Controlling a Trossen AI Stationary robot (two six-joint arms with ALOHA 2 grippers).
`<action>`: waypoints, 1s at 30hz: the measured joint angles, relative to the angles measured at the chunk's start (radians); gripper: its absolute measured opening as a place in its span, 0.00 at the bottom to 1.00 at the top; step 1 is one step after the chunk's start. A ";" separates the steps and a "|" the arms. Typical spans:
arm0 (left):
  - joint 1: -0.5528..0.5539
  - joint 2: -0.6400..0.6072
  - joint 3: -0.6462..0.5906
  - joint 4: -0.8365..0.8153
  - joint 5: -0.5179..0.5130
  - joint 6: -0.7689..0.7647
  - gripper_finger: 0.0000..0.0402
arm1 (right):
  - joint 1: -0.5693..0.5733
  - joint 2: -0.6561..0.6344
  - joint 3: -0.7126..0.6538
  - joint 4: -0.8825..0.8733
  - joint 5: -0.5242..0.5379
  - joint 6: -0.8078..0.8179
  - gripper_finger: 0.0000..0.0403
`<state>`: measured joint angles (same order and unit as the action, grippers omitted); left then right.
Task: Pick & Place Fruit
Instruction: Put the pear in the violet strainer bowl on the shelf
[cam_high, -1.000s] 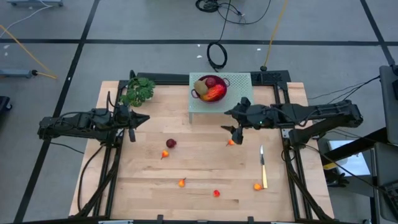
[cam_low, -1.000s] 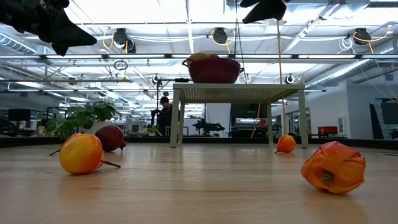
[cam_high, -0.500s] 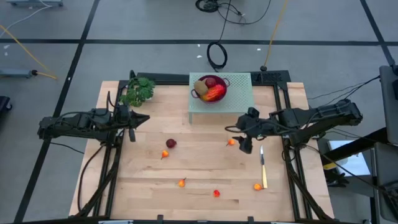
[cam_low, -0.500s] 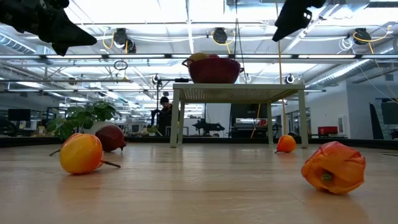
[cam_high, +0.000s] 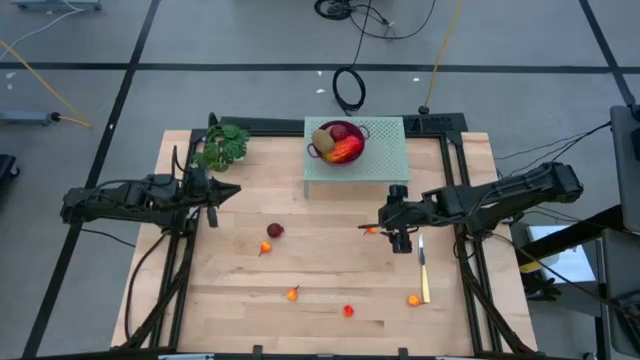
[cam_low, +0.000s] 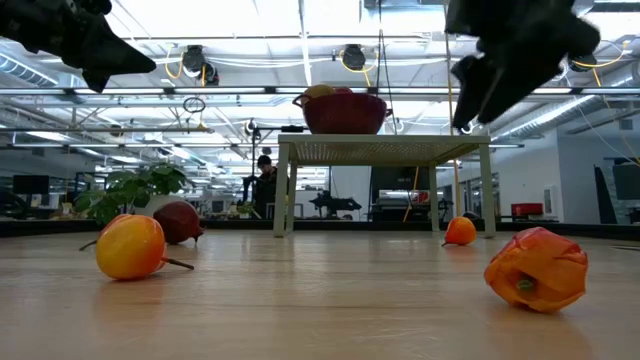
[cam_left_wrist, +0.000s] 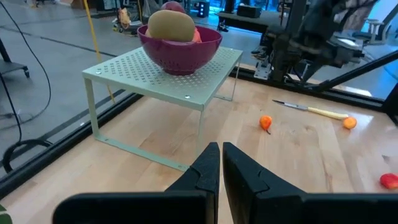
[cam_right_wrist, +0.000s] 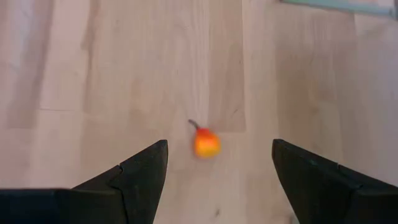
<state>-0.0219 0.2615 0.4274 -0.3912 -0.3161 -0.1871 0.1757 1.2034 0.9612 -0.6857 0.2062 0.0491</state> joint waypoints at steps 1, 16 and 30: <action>0.000 0.000 0.000 0.000 0.000 -0.003 0.05 | -0.006 0.000 -0.023 0.037 0.000 -0.029 0.69; 0.000 0.000 0.000 0.000 0.000 -0.083 0.05 | -0.162 0.031 -0.205 0.305 -0.182 -0.247 0.69; 0.000 0.000 0.000 -0.001 -0.001 -0.076 0.05 | -0.210 0.233 -0.205 0.408 -0.237 -0.331 0.69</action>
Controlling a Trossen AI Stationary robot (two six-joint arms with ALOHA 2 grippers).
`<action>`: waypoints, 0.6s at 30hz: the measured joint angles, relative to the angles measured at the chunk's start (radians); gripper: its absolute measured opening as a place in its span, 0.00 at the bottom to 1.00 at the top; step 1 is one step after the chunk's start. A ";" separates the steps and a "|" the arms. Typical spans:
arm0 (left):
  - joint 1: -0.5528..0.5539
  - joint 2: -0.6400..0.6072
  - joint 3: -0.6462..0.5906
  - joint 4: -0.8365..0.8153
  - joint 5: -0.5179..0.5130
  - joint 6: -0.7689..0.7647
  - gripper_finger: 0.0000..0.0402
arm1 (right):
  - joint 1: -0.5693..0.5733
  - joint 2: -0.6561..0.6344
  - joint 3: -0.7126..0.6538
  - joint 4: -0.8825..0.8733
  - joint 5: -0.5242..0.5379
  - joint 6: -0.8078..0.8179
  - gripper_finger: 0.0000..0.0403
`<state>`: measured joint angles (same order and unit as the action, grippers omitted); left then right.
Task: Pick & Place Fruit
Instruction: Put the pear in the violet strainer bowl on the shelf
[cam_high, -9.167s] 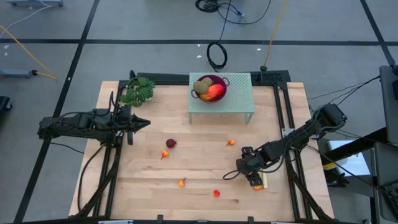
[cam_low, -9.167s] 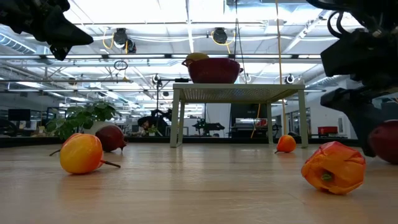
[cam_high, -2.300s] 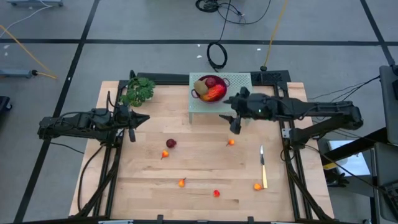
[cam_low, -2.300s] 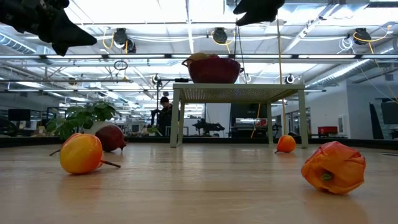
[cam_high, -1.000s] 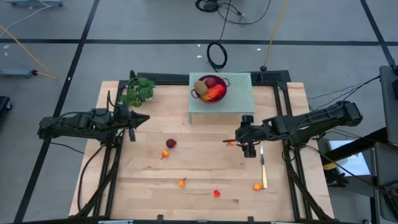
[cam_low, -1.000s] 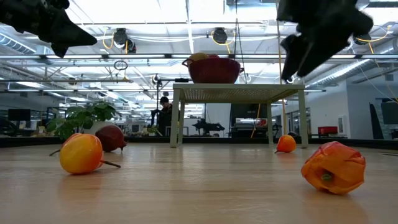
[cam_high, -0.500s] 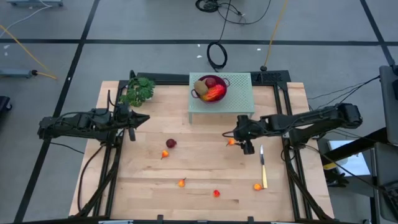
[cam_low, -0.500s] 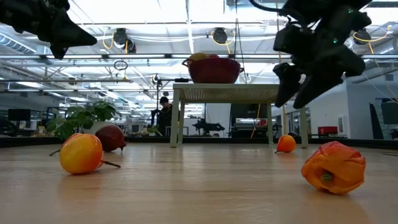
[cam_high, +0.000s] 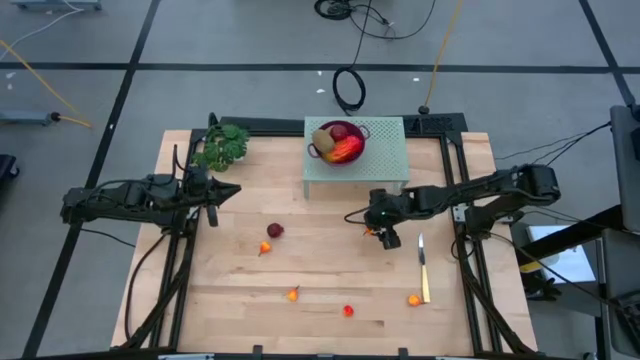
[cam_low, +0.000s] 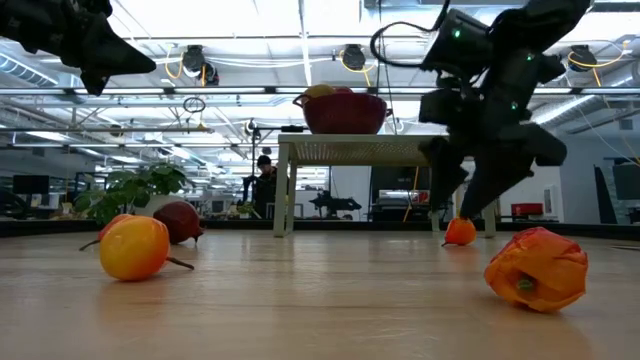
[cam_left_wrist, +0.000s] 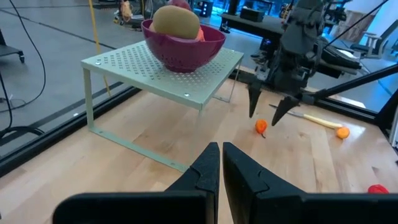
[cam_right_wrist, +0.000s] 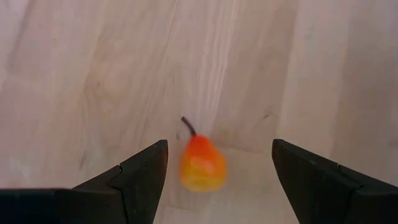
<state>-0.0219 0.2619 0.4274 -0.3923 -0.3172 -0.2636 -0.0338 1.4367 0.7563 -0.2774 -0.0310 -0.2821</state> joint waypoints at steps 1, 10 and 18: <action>0.000 0.000 0.000 0.000 0.000 -0.001 0.05 | 0.000 0.012 0.000 -0.004 0.000 -0.001 0.69; 0.000 0.000 0.000 0.000 0.000 0.000 0.05 | 0.000 0.099 0.000 0.008 0.001 -0.018 0.69; 0.000 0.000 0.000 0.000 0.000 -0.001 0.05 | 0.000 0.099 0.000 0.014 0.002 -0.018 0.63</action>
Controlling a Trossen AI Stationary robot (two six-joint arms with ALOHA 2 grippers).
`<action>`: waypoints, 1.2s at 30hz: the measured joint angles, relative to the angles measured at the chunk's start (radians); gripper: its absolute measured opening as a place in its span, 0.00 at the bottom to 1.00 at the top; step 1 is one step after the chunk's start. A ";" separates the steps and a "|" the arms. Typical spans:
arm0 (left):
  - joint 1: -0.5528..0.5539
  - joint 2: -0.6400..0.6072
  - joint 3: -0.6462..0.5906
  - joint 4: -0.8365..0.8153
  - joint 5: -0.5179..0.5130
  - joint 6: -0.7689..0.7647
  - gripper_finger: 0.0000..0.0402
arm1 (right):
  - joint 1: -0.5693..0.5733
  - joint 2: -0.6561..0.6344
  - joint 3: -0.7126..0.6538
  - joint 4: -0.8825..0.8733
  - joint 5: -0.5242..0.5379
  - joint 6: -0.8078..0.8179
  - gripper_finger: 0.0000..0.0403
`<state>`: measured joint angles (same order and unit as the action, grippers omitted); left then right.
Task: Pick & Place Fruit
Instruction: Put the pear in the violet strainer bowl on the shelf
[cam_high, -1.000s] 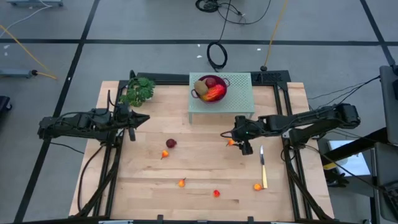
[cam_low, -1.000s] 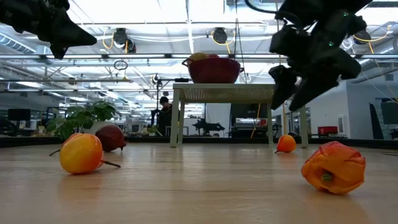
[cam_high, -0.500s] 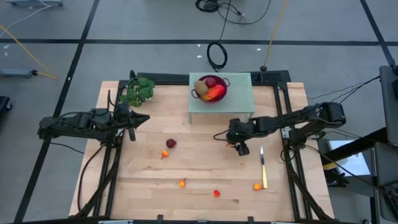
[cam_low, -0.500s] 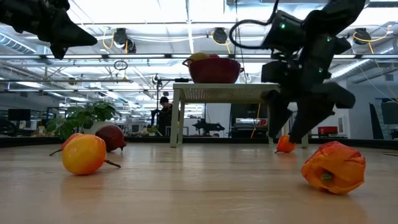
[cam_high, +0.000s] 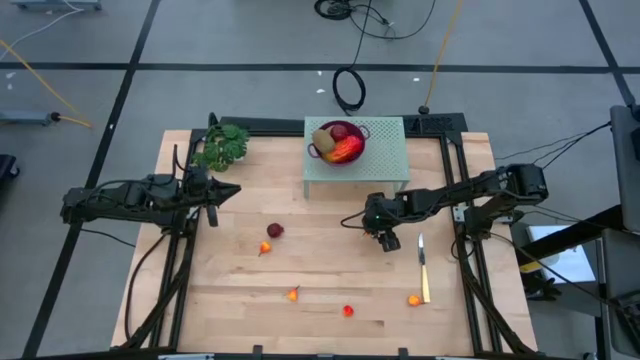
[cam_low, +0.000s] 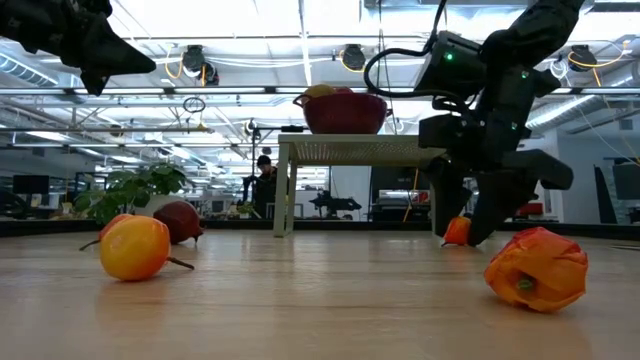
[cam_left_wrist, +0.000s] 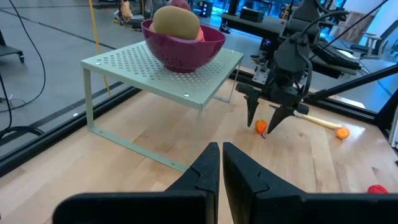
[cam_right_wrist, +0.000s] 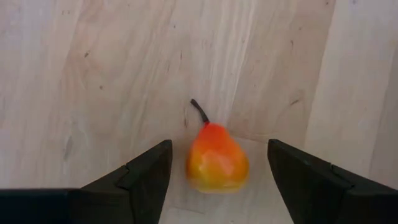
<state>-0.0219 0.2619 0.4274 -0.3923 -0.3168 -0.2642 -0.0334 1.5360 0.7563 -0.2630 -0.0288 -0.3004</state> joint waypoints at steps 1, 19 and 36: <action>0.000 0.000 0.000 0.000 0.000 0.000 0.05 | 0.000 0.000 0.000 0.000 0.000 0.000 0.62; 0.000 0.000 0.000 0.000 0.000 0.007 0.05 | 0.000 0.000 0.002 -0.001 0.002 0.010 0.30; 0.000 0.000 0.000 0.000 0.000 0.009 0.05 | 0.002 -0.001 0.313 -0.131 0.062 0.026 0.28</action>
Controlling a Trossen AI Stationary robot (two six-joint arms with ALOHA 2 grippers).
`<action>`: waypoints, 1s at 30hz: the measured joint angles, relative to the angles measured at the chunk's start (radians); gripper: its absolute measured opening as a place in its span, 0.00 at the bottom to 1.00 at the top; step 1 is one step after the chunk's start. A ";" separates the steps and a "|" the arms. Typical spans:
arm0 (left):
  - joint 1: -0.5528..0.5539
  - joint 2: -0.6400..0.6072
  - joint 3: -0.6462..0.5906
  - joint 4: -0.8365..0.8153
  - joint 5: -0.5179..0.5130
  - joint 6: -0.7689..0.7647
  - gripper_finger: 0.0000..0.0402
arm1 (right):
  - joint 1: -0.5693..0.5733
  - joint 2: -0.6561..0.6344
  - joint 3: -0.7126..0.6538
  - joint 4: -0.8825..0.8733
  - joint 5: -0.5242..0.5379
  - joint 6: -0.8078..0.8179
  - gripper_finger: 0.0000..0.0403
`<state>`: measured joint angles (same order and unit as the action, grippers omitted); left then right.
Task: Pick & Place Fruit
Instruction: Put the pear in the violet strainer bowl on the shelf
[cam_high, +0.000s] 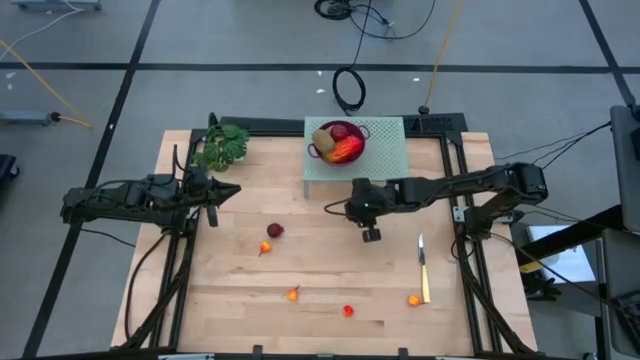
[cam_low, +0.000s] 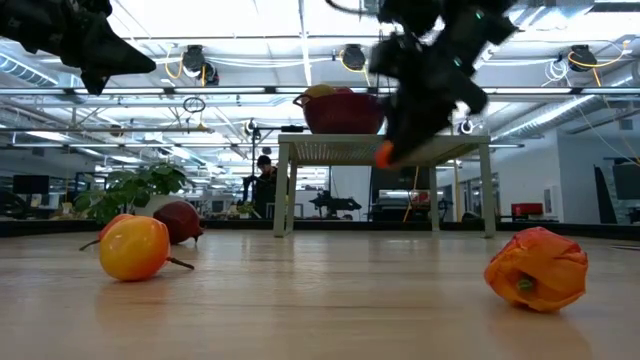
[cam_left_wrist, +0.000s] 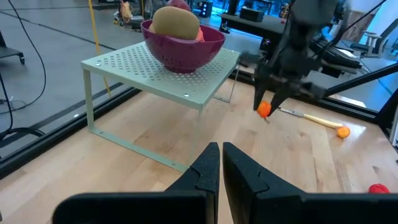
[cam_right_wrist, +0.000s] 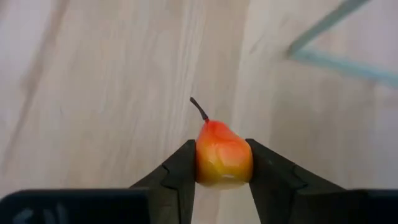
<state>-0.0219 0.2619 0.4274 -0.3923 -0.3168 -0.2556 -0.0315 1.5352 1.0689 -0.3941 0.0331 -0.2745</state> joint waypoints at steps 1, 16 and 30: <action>0.000 0.000 0.000 0.000 0.000 0.007 0.05 | 0.000 0.000 0.026 -0.005 0.000 0.000 0.28; 0.000 0.000 0.000 0.000 0.000 0.078 0.05 | -0.007 -0.036 0.298 -0.004 0.287 0.087 0.28; 0.000 0.000 0.000 0.001 0.001 0.123 0.05 | -0.231 -0.120 0.304 0.015 0.439 0.042 0.28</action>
<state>-0.0219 0.2615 0.4274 -0.3916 -0.3161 -0.1326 -0.2623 1.4155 1.3727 -0.3787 0.4716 -0.2321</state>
